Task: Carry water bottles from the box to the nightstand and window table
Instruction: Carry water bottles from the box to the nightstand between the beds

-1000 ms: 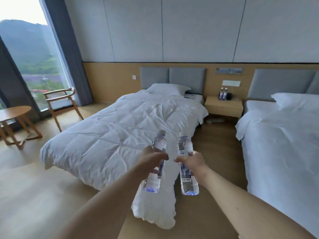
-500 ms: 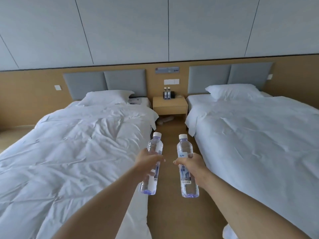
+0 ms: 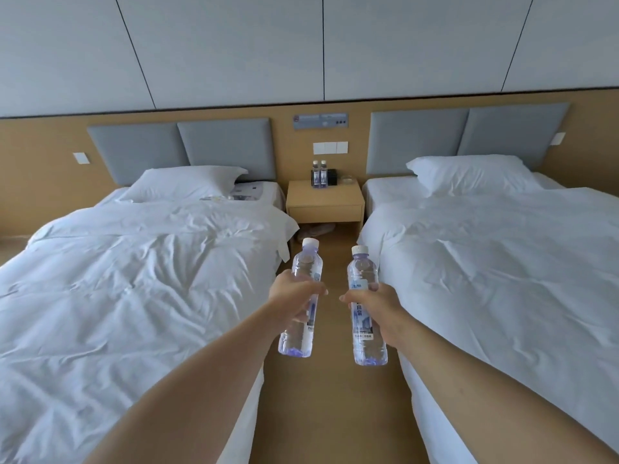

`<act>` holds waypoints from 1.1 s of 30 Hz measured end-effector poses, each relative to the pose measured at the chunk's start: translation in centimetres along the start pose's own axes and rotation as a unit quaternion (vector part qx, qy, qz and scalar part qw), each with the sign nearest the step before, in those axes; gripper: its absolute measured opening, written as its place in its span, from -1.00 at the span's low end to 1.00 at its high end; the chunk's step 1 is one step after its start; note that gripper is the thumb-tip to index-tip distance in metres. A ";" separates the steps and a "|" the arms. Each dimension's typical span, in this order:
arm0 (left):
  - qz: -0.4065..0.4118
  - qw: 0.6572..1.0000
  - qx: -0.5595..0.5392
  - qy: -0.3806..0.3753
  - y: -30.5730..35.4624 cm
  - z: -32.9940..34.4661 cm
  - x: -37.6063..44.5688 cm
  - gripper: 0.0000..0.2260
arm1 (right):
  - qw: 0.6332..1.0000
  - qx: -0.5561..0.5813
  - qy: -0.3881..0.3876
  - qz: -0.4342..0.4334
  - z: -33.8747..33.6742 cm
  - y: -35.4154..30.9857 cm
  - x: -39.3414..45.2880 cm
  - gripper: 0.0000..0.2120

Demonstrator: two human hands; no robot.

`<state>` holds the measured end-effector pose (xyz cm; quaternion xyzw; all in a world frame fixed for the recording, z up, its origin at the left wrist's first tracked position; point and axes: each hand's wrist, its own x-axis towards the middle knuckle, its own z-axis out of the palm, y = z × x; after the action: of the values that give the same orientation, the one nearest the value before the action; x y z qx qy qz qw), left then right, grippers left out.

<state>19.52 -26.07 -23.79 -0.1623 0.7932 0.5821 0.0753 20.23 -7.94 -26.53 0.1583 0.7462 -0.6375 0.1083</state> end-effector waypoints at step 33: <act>-0.037 0.994 0.049 -0.089 18.4 6.7 63.3 -0.50 | 0.997 0.041 0.015 0.066 1.8 -20.3 59.8 -0.52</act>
<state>-46.54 -25.52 -28.83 -0.1355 0.8043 0.5515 0.1749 -42.86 -6.62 -29.99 0.2206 0.7089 -0.6568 0.1321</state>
